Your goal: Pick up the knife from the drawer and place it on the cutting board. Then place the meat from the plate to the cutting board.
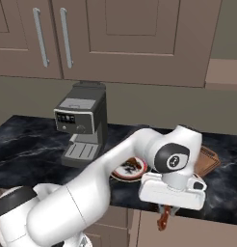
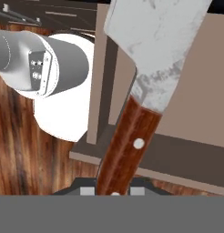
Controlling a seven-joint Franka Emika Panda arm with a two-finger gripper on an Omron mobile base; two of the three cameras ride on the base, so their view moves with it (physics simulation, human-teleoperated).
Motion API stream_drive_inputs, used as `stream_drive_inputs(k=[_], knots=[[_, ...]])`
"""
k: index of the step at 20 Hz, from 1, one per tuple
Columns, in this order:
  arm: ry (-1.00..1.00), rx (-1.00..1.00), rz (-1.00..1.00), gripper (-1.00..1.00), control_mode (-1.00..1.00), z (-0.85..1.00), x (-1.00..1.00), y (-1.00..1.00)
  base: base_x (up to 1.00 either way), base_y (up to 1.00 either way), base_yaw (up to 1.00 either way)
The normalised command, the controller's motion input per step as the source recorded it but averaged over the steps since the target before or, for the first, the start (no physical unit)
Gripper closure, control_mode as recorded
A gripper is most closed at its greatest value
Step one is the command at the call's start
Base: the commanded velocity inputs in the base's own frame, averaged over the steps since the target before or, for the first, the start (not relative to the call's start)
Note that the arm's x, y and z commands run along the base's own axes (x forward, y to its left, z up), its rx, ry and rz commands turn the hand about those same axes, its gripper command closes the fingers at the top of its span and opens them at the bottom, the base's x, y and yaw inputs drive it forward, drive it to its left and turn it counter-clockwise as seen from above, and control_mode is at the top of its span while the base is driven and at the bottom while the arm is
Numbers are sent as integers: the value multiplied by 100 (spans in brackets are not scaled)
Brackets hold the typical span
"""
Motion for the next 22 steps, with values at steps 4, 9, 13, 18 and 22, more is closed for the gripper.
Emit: stream_drive_inputs(k=[4,9,13,18,22], knots=[[0,1,5,100,-100,0,45,0,0,0,0],[0,3,1,100,-100,0,58,0,0,0,0],[-2,3,1,100,-100,-6,26,-7,0,0,0],[-4,2,2,100,-100,-1,28,-13,0,0,0],[-11,0,0,100,-100,-2,49,-4,0,0,0]])
